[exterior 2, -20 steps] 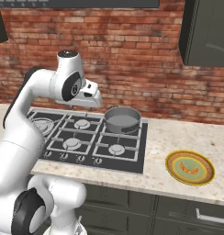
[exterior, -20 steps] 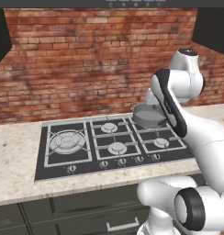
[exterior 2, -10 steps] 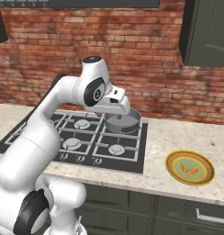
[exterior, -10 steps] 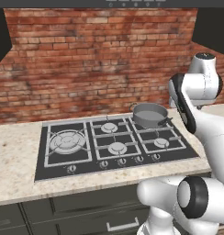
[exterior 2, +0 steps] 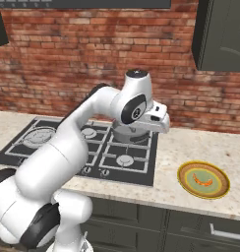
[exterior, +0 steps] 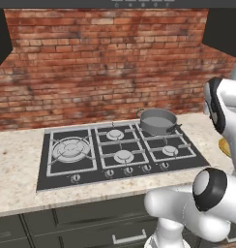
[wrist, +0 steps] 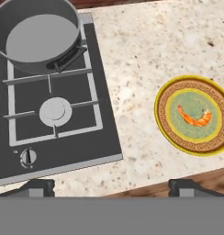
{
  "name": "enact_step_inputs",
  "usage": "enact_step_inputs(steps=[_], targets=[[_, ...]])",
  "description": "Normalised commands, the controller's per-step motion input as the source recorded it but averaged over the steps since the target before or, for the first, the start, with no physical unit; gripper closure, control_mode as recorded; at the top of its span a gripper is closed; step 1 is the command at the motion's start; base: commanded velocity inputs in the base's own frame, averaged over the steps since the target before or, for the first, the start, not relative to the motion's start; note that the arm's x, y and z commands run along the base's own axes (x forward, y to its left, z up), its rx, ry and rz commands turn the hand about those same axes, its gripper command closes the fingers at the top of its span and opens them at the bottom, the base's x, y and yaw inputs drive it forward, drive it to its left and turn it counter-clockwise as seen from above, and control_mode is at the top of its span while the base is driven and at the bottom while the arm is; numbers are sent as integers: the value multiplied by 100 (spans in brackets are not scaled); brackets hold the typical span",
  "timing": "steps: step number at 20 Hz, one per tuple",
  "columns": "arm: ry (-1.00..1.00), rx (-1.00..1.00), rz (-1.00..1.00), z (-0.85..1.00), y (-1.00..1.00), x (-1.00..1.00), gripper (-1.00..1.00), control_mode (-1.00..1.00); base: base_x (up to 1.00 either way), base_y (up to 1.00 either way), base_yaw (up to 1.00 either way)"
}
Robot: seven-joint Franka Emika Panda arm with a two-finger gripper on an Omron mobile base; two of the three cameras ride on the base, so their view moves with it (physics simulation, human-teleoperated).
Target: Retrieve the frozen meat and place it in the pot on a burner. Then turn the burner on.
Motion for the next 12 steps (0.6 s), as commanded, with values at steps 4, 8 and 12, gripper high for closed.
enact_step_inputs(steps=[4,8,12], targets=[[0,3,0,-15,-71,0,-100,-100,0,0,0],[0,0,0,-16,-45,0,-100,-100,0,0,0],[2,2,0,-23,-47,1,-100,-100,0,0,0]])
